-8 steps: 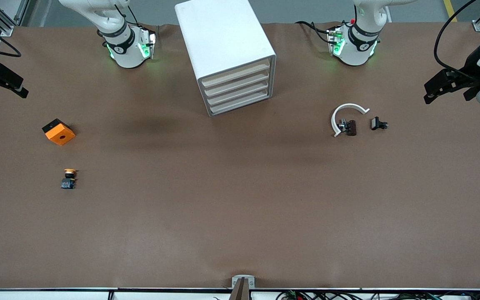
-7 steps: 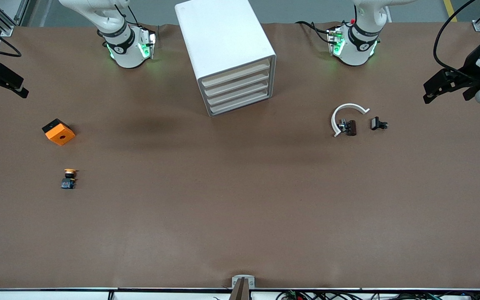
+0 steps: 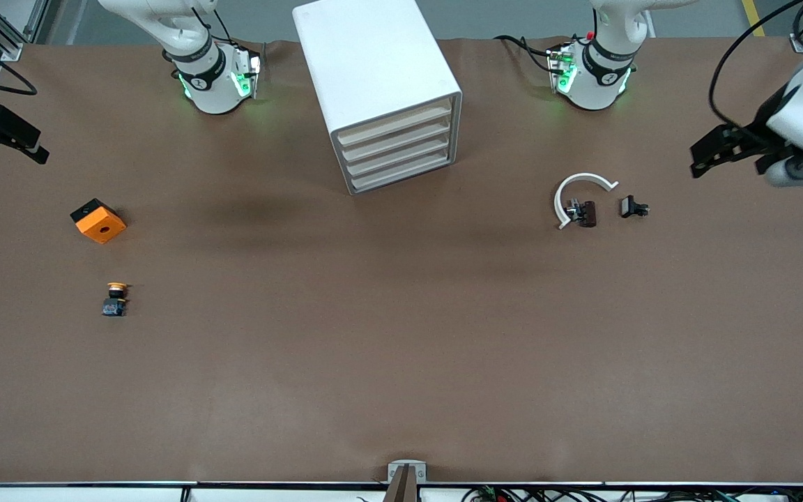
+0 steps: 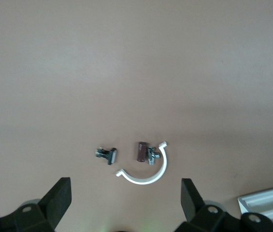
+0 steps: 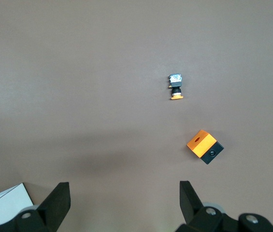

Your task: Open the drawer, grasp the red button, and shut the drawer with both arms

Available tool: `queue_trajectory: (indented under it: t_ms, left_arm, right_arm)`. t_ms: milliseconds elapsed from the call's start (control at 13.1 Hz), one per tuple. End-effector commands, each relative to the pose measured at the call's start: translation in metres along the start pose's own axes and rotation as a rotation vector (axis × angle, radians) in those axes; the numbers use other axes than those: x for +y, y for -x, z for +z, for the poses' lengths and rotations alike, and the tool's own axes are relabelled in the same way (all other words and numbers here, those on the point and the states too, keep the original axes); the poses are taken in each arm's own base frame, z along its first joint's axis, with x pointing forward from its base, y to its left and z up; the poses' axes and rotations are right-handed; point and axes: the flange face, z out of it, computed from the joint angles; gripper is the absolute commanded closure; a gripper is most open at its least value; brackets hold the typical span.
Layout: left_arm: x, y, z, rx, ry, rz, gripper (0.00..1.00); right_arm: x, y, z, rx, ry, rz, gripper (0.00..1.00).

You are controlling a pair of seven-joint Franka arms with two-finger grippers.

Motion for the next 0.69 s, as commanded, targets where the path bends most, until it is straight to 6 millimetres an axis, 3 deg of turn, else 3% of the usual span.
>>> queue_trajectory:
  t_ms: [0, 381, 610]
  left_arm:
    - [0.04, -0.017, 0.043, -0.104, 0.029, -0.092, 0.0]
    - [0.13, -0.03, 0.151, -0.321, -0.028, -0.428, 0.0]
    - [0.182, -0.022, 0.207, -0.427, -0.103, -0.624, 0.0]
  right_arm:
    - [-0.004, 0.006, -0.006, 0.003, -0.009, 0.006, 0.0]
    - [-0.004, 0.007, -0.004, -0.01, -0.009, 0.006, 0.0]
    - [-0.004, 0.006, -0.004, -0.01, -0.009, 0.006, 0.0]
